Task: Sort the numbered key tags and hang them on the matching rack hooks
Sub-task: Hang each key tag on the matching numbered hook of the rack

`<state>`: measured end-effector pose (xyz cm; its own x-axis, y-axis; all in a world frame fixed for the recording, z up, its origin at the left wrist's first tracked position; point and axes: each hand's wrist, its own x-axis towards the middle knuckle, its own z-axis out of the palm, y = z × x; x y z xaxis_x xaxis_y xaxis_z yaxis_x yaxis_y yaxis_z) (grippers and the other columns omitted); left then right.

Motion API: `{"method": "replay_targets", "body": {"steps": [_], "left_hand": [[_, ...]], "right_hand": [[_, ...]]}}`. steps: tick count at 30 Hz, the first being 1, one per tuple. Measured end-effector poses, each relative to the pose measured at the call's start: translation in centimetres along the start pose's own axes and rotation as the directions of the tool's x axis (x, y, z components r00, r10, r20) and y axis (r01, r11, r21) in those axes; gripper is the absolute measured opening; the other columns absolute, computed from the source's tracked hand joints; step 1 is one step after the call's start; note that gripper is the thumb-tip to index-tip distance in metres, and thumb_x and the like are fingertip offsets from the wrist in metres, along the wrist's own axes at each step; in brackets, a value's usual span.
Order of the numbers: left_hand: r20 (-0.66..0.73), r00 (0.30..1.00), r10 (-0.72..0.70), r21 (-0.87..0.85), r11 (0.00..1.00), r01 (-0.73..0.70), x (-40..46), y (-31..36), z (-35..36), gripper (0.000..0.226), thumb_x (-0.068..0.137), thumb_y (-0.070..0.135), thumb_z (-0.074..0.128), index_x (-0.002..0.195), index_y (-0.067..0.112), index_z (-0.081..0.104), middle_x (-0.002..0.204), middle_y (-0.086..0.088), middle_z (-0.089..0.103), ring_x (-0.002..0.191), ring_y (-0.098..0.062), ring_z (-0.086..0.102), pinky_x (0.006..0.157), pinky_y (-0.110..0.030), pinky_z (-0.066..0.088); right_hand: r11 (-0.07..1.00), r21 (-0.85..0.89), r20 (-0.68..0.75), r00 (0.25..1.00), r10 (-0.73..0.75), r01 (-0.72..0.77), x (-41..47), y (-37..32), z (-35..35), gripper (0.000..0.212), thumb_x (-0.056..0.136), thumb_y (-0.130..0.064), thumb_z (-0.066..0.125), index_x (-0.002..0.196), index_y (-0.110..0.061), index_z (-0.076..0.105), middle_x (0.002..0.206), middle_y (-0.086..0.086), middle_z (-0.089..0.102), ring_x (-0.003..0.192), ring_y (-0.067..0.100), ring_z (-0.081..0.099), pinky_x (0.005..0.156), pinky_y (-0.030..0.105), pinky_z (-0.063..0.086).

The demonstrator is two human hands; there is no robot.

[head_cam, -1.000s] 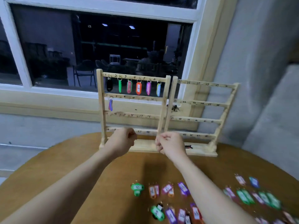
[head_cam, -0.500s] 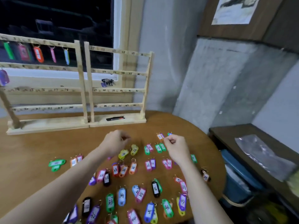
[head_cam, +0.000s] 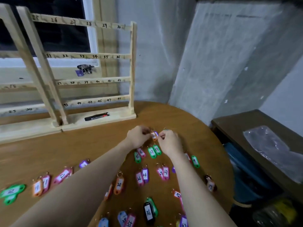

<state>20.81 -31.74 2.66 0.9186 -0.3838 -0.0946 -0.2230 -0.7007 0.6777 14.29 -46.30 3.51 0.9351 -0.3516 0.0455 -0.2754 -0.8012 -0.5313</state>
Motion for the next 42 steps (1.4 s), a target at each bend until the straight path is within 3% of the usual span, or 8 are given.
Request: {"method": "replay_targets", "body": {"steps": [6,9,12,18,22,28,36,42], "left_hand": [[-0.038,0.998,-0.055,-0.024,0.998,0.054,2.1,-0.1,0.9,0.028,0.093,0.039,0.068,0.119,0.029,0.067,0.106,0.005,0.064,0.1,-0.018,0.061,0.096,-0.037,0.05],[-0.045,0.997,-0.067,-0.058,0.996,0.064,2.5,-0.4,1.0,0.005,0.093,0.029,0.069,0.091,0.032,0.066,0.093,0.007,0.065,0.09,-0.017,0.061,0.083,-0.032,0.049],[-0.049,0.995,-0.088,-0.092,0.992,0.083,2.8,-0.7,1.0,0.02,0.094,0.019,0.065,0.077,0.029,0.063,0.08,0.011,0.064,0.085,-0.018,0.063,0.075,-0.03,0.048],[0.008,0.999,-0.036,-0.205,0.978,0.037,2.5,-1.2,0.0,0.023,0.096,0.007,0.058,0.079,0.021,0.067,0.084,0.003,0.068,0.083,-0.013,0.06,0.071,-0.023,0.043],[-0.023,1.0,-0.017,-0.281,0.96,0.01,2.0,-1.2,-0.8,0.015,0.1,0.011,0.056,0.094,0.008,0.069,0.082,0.001,0.067,0.078,-0.012,0.058,0.068,-0.02,0.043],[-0.1,0.995,-0.031,-0.403,0.915,-0.012,0.8,-1.8,-1.5,0.018,0.101,0.014,0.057,0.084,0.013,0.065,0.079,0.0,0.067,0.074,-0.011,0.06,0.075,-0.026,0.043],[-0.313,0.947,-0.066,-0.38,0.923,-0.061,-5.3,-5.1,-5.7,0.018,0.099,0.026,0.063,0.085,0.02,0.072,0.078,0.008,0.068,0.073,-0.004,0.058,0.068,-0.023,0.044],[-0.415,0.902,-0.121,-0.377,0.925,-0.05,-10.2,-8.3,-12.4,0.022,0.099,0.018,0.062,0.078,0.016,0.07,0.069,0.01,0.063,0.062,0.004,0.052,0.064,-0.018,0.042]], "right_hand": [[0.985,-0.166,-0.01,0.998,-0.054,0.052,2.0,0.1,0.5,0.019,0.096,-0.033,0.067,0.106,-0.02,0.078,0.104,0.0,0.075,0.103,0.023,0.063,0.096,0.036,0.048],[0.978,-0.204,-0.01,0.999,-0.05,0.047,2.4,-0.1,0.8,0.017,0.096,-0.034,0.069,0.1,-0.022,0.08,0.102,-0.002,0.076,0.105,0.023,0.062,0.103,0.041,0.041],[0.978,-0.206,-0.015,0.999,-0.033,0.03,2.6,-0.2,1.2,0.013,0.095,-0.032,0.07,0.095,-0.023,0.08,0.096,-0.002,0.075,0.101,0.023,0.063,0.103,0.041,0.041],[0.979,-0.205,-0.002,1.0,-0.002,0.002,2.6,-0.7,1.9,0.017,0.095,-0.032,0.069,0.083,-0.025,0.078,0.088,-0.003,0.074,0.095,0.02,0.063,0.104,0.043,0.041],[0.979,-0.204,0.023,1.0,0.007,-0.002,2.4,-1.3,1.9,0.047,0.102,-0.041,0.056,0.059,-0.023,0.054,0.073,0.0,0.063,0.088,0.024,0.062,0.101,0.043,0.043],[0.969,-0.242,0.073,0.997,-0.026,0.043,2.1,-1.9,1.6,0.051,0.105,-0.05,0.04,0.076,-0.015,0.064,0.093,0.006,0.069,0.101,0.024,0.059,0.101,0.044,0.043],[0.899,-0.438,-0.056,0.997,-0.057,0.027,2.0,-4.1,3.4,0.027,0.096,-0.041,0.066,0.104,-0.017,0.075,0.11,0.006,0.073,0.113,0.026,0.059,0.097,0.038,0.04],[0.893,-0.45,0.123,0.991,0.047,0.013,2.0,-7.2,3.5,0.029,0.098,-0.035,0.062,0.121,-0.016,0.064,0.132,0.009,0.065,0.128,0.031,0.054,0.104,0.039,0.038]]}}
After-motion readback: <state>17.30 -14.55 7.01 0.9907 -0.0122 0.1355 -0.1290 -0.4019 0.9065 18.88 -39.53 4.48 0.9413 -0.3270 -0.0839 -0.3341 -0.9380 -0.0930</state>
